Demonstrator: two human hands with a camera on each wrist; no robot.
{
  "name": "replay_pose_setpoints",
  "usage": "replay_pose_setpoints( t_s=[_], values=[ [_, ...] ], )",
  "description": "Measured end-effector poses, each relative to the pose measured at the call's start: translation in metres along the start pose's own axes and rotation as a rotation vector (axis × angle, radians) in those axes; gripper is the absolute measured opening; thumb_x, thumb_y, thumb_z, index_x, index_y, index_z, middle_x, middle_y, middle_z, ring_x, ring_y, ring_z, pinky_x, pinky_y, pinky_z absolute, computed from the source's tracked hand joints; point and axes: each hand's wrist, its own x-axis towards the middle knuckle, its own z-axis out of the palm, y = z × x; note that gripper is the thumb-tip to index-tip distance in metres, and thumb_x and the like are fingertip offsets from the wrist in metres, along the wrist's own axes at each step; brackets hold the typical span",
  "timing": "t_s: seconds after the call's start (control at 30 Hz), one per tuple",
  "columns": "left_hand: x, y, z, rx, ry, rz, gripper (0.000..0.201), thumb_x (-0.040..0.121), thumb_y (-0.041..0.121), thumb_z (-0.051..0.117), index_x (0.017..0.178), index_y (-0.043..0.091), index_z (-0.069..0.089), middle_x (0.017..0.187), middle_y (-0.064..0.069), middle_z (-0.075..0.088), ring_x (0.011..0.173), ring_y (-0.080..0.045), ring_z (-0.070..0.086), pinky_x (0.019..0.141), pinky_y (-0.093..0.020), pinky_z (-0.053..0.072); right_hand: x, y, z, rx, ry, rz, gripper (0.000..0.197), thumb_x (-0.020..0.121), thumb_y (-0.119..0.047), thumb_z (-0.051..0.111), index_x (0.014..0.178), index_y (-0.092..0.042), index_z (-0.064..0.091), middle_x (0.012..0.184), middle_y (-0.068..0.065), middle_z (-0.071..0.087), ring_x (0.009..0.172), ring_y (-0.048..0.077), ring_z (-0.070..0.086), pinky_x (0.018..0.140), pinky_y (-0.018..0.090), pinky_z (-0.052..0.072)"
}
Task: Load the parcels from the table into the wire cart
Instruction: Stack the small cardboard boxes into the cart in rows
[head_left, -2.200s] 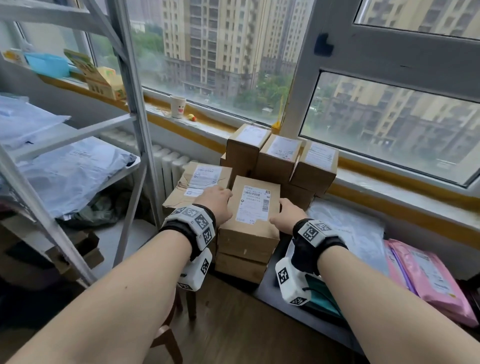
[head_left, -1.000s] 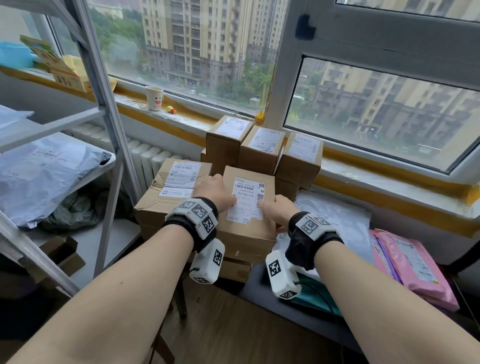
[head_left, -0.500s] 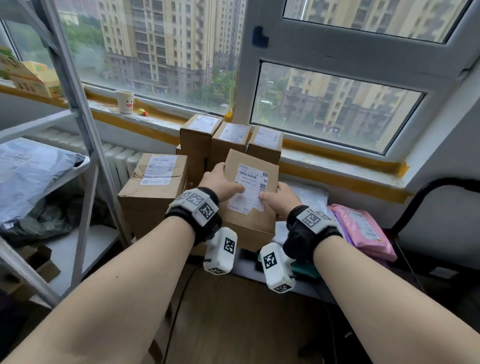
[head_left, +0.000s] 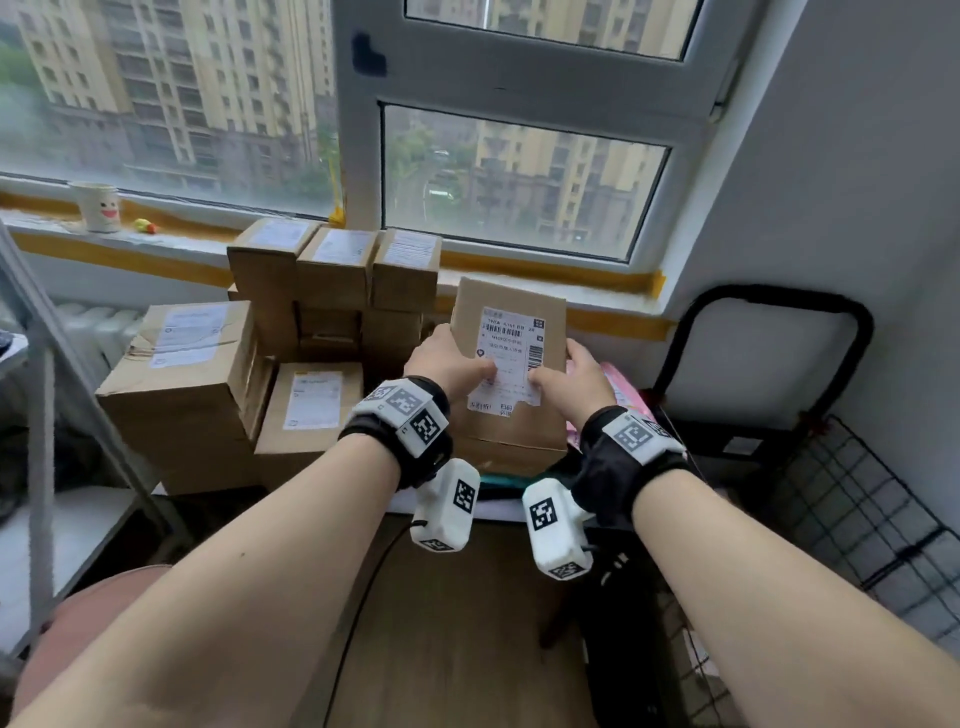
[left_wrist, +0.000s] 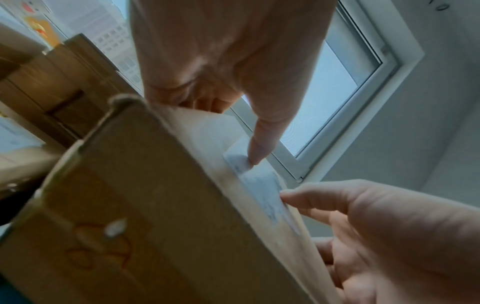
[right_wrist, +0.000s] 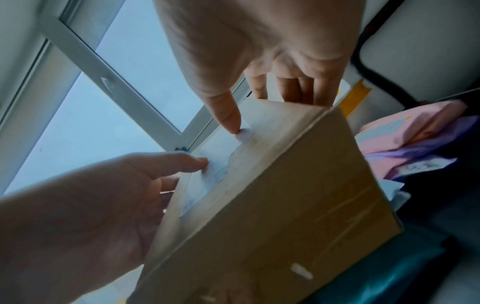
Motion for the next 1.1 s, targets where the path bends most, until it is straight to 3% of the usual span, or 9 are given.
replay_pose_setpoints(
  t_s=[0.13,0.23,0.33,0.47,0.57,0.67,0.87,1.03,1.1],
  values=[
    [-0.004,0.03,0.05,-0.028,-0.07,0.028,0.054,0.076,0.027,0.074,0.124,0.014,0.051,0.118,-0.001,0.064,0.105,-0.019,0.062,0.091,-0.033,0.05,-0.003,0.025,-0.053,0.031,0.086,0.006,0.033,0.078,-0.018,0.059,0.104,-0.037,0.054,0.103,-0.01,0.066,0.105,0.017,0.062,0.099,0.036,0.047],
    [-0.01,0.057,0.094,-0.021,-0.091,0.05,0.054,0.076,0.026,0.074,0.122,0.014,0.05,0.117,-0.001,0.064,0.105,-0.021,0.062,0.093,-0.036,0.05,-0.005,0.05,-0.094,0.022,0.12,0.024,0.047,0.075,-0.027,0.06,0.121,-0.034,0.053,0.109,-0.013,0.065,0.107,0.016,0.06,0.1,0.036,0.047],
    [-0.021,0.087,0.144,-0.021,-0.117,0.077,0.052,0.078,0.024,0.073,0.123,0.013,0.049,0.116,0.0,0.063,0.103,-0.019,0.061,0.088,-0.031,0.05,-0.006,0.083,-0.143,0.027,0.16,0.057,0.067,0.075,-0.029,0.061,0.14,-0.03,0.043,0.126,-0.008,0.062,0.116,0.017,0.057,0.104,0.037,0.044],
    [-0.039,0.13,0.215,-0.015,-0.155,0.101,0.052,0.076,0.025,0.074,0.122,0.012,0.053,0.115,-0.001,0.065,0.102,-0.019,0.062,0.088,-0.03,0.05,-0.009,0.126,-0.22,0.019,0.216,0.077,0.056,0.085,-0.018,0.059,0.138,-0.027,0.044,0.113,-0.01,0.059,0.107,0.016,0.055,0.098,0.026,0.041],
    [-0.049,0.157,0.266,-0.037,-0.184,0.103,0.051,0.077,0.022,0.074,0.122,0.011,0.052,0.113,-0.001,0.064,0.1,-0.019,0.062,0.086,-0.029,0.05,-0.008,0.155,-0.27,-0.003,0.226,0.096,0.069,0.085,-0.021,0.06,0.147,-0.026,0.032,0.13,-0.005,0.055,0.122,0.019,0.051,0.106,0.03,0.038],
    [-0.056,0.18,0.311,-0.022,-0.218,0.122,0.052,0.078,0.023,0.073,0.123,0.012,0.051,0.116,-0.001,0.063,0.102,-0.02,0.061,0.087,-0.03,0.05,-0.002,0.186,-0.311,0.006,0.226,0.11,0.076,0.082,-0.022,0.061,0.149,-0.027,0.027,0.139,-0.004,0.052,0.124,0.019,0.051,0.108,0.037,0.04],
    [-0.059,0.208,0.376,0.012,-0.237,0.125,0.042,0.083,0.02,0.07,0.121,0.014,0.054,0.118,-0.001,0.063,0.105,-0.02,0.062,0.092,-0.034,0.052,0.014,0.233,-0.374,0.008,0.215,0.137,0.075,0.087,-0.014,0.057,0.151,-0.027,0.02,0.149,-0.001,0.04,0.13,0.02,0.045,0.109,0.036,0.038],
    [-0.042,0.221,0.417,0.029,-0.254,0.122,0.034,0.086,0.019,0.066,0.119,0.014,0.06,0.115,-0.003,0.066,0.101,-0.02,0.064,0.089,-0.037,0.054,0.043,0.265,-0.396,0.017,0.197,0.148,0.077,0.081,-0.011,0.055,0.149,-0.03,0.026,0.139,-0.003,0.053,0.121,0.02,0.054,0.105,0.04,0.043],
    [-0.029,0.223,0.433,0.027,-0.26,0.124,0.034,0.087,0.018,0.065,0.12,0.014,0.061,0.113,-0.003,0.066,0.1,-0.02,0.064,0.089,-0.036,0.055,0.059,0.276,-0.402,0.033,0.203,0.166,0.079,0.079,-0.011,0.055,0.15,-0.03,0.026,0.14,-0.004,0.051,0.123,0.02,0.053,0.105,0.041,0.043]
  ],
)
